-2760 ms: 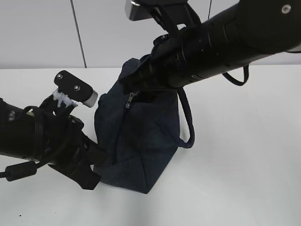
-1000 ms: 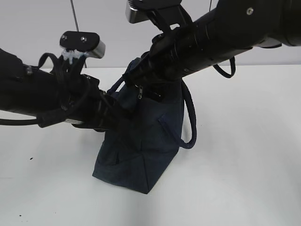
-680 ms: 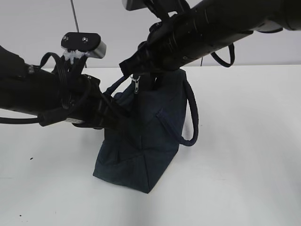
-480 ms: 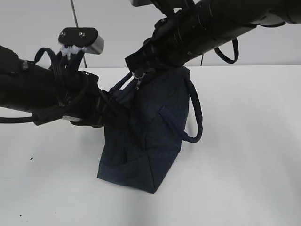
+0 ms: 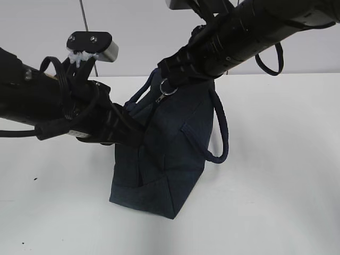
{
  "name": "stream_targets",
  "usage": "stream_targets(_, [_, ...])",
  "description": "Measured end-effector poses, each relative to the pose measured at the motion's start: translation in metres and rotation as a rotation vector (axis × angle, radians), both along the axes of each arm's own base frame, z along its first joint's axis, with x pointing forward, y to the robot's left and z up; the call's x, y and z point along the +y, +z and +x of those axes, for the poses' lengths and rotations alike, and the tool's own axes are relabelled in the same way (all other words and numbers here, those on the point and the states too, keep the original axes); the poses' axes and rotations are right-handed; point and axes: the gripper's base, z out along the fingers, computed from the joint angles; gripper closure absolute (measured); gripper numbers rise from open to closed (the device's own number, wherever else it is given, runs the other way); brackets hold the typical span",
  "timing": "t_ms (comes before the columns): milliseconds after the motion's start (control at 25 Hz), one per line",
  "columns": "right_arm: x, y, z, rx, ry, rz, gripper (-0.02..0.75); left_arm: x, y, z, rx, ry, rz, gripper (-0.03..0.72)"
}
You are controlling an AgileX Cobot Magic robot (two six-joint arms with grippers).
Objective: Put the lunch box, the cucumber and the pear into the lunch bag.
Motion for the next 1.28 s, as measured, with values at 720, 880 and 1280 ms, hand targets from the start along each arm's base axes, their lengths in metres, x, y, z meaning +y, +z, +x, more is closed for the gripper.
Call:
stream_targets(720, [-0.035,0.010,0.025,-0.139,-0.105,-0.031,0.733,0.012,-0.003,-0.016,0.119,-0.020,0.119,0.700])
stream_targets(880, [-0.033,0.006,0.020,-0.057,-0.097,-0.006,0.728,0.012,-0.002,-0.016,0.128,-0.003,0.108,0.584])
stream_targets(1280, [-0.012,0.005,-0.003,0.142,0.130,0.154,0.302,0.039,0.030,-0.010,0.021,0.103,0.039,0.281])
